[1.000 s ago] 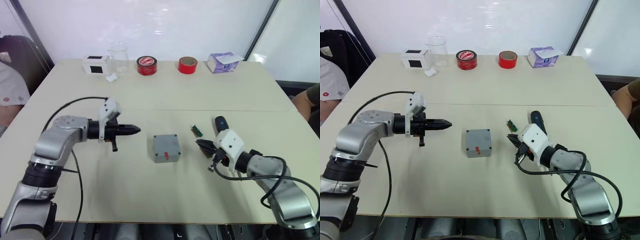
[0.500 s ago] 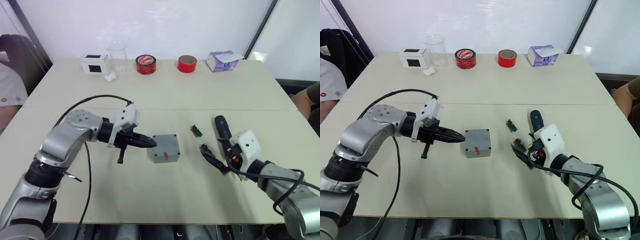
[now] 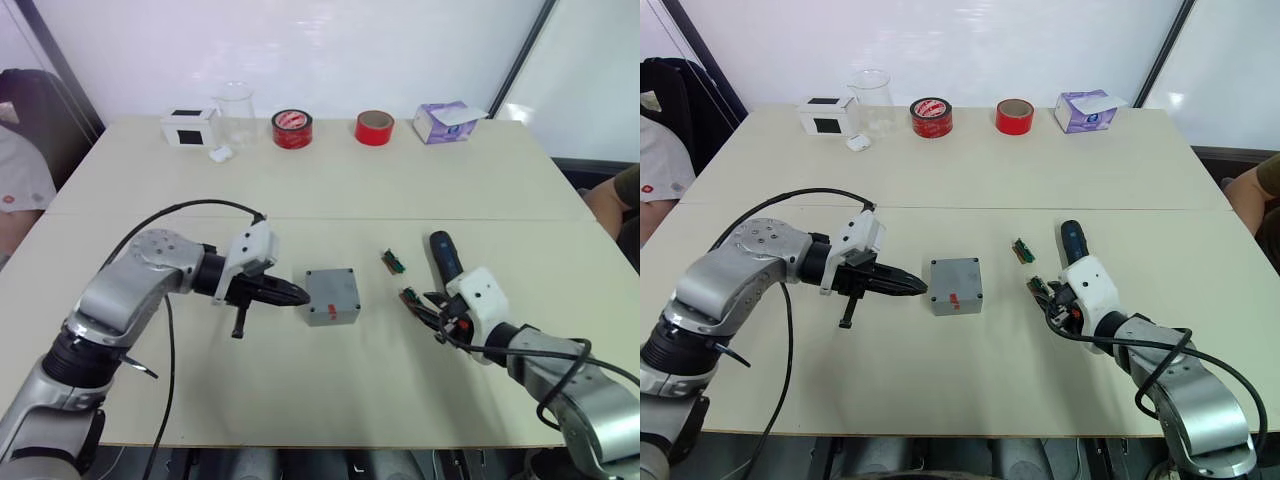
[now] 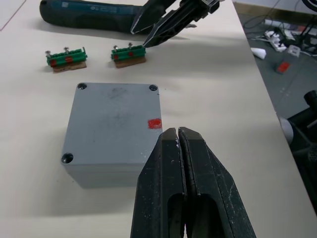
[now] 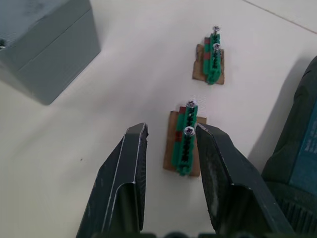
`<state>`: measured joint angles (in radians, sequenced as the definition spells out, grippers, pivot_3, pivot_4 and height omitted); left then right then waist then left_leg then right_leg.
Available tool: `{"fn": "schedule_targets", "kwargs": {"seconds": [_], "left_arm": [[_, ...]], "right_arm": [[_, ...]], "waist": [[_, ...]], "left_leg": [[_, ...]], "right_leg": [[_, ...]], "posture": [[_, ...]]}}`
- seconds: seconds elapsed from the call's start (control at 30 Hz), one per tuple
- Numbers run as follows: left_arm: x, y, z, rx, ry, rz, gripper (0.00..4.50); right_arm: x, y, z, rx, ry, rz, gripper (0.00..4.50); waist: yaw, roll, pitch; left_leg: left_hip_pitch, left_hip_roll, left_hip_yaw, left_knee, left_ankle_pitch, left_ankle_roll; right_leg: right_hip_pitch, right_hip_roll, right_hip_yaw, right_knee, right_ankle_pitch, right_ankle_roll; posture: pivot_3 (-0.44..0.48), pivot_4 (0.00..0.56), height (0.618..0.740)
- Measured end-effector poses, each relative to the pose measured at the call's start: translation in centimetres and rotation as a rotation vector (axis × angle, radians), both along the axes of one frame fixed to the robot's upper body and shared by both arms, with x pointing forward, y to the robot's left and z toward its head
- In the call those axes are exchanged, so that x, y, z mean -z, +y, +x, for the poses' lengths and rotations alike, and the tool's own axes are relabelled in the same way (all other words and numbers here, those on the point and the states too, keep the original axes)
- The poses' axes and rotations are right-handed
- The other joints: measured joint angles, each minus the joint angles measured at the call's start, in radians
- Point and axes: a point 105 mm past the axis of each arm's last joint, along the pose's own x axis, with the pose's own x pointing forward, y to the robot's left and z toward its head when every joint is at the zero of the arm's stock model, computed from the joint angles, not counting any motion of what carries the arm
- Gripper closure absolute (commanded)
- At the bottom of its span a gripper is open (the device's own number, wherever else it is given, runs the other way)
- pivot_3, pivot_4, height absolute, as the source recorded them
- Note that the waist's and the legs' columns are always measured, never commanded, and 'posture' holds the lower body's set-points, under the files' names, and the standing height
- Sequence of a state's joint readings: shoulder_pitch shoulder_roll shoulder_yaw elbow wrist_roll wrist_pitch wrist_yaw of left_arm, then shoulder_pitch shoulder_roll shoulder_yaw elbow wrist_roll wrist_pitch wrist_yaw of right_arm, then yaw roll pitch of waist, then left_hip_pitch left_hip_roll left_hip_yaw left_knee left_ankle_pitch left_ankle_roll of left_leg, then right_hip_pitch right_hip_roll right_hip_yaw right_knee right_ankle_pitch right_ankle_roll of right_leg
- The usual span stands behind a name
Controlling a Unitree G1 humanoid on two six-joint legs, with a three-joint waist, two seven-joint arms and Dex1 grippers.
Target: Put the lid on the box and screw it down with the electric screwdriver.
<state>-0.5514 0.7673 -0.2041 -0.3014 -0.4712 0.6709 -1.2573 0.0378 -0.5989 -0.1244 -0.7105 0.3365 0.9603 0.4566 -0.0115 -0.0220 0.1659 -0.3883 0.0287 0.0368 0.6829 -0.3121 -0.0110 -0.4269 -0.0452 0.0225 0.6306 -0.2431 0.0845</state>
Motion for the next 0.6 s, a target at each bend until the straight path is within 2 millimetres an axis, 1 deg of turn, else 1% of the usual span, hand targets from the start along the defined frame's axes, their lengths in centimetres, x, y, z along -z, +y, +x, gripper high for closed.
{"fn": "schedule_targets", "kwargs": {"seconds": [0.23,0.37,0.6], "left_arm": [[0.09,-0.01,0.01,-0.011,-0.010,0.000,4.50],[0.02,-0.06,0.02,-0.011,-0.019,-0.002,4.50],[0.42,0.01,-0.09,-0.019,-0.015,-0.006,4.50]], "right_arm": [[0.08,-0.39,0.38,0.028,0.018,-0.016,3.04],[-0.15,-0.37,0.69,0.036,0.023,-0.021,3.04],[0.19,-0.04,0.69,0.032,0.063,-0.021,3.04]], "waist": [[0.000,0.000,0.000],[0.000,0.000,0.000],[0.000,0.000,0.000]], "left_leg": [[0.000,0.000,0.000,0.000,0.000,0.000],[0.000,0.000,0.000,0.000,0.000,0.000],[0.000,0.000,0.000,0.000,0.000,0.000]], "right_leg": [[0.000,0.000,0.000,0.000,0.000,0.000],[0.000,0.000,0.000,0.000,0.000,0.000],[0.000,0.000,0.000,0.000,0.000,0.000]], "posture": [[0.000,0.150,0.740],[0.000,0.150,0.740],[0.000,0.150,0.740]]}}
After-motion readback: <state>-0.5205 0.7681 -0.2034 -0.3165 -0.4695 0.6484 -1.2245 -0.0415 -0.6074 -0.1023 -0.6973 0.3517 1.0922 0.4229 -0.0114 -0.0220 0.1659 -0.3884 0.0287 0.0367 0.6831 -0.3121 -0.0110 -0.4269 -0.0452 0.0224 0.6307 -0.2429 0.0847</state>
